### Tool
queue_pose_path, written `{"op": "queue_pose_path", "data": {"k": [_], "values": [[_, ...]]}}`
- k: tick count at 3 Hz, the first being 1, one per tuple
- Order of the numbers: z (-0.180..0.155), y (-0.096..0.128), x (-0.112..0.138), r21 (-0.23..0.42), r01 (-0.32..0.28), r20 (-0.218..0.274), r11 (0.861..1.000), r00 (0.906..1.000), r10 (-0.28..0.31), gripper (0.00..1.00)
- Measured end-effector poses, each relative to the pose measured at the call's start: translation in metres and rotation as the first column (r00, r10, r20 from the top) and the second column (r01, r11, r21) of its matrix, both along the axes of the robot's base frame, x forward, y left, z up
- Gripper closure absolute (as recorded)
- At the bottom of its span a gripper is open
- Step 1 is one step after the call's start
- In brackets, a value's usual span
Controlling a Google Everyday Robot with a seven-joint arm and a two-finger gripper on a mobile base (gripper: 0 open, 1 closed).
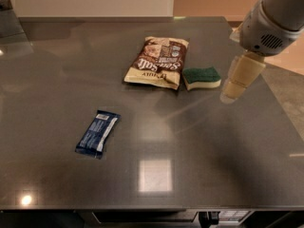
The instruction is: Move brown chip bag near rxbar blueberry
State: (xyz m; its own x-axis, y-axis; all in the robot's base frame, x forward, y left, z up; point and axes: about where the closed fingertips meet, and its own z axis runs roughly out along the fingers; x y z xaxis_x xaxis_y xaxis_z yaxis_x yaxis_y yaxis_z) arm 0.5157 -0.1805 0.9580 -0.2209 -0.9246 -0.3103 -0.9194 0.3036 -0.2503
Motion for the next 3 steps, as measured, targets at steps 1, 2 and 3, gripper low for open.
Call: {"op": "queue_pose_path", "data": {"k": [1,2,3], "values": [[-0.013,0.02,0.036,0.033,-0.009,0.011,0.999,0.9999,0.008,0.0],[-0.027,0.044,0.071,0.065,-0.022,0.006,0.998,0.9997,0.022,0.0],[-0.042,0.068,0.098,0.089,-0.034,-0.01,0.995,0.9993,0.035,0.0]]}}
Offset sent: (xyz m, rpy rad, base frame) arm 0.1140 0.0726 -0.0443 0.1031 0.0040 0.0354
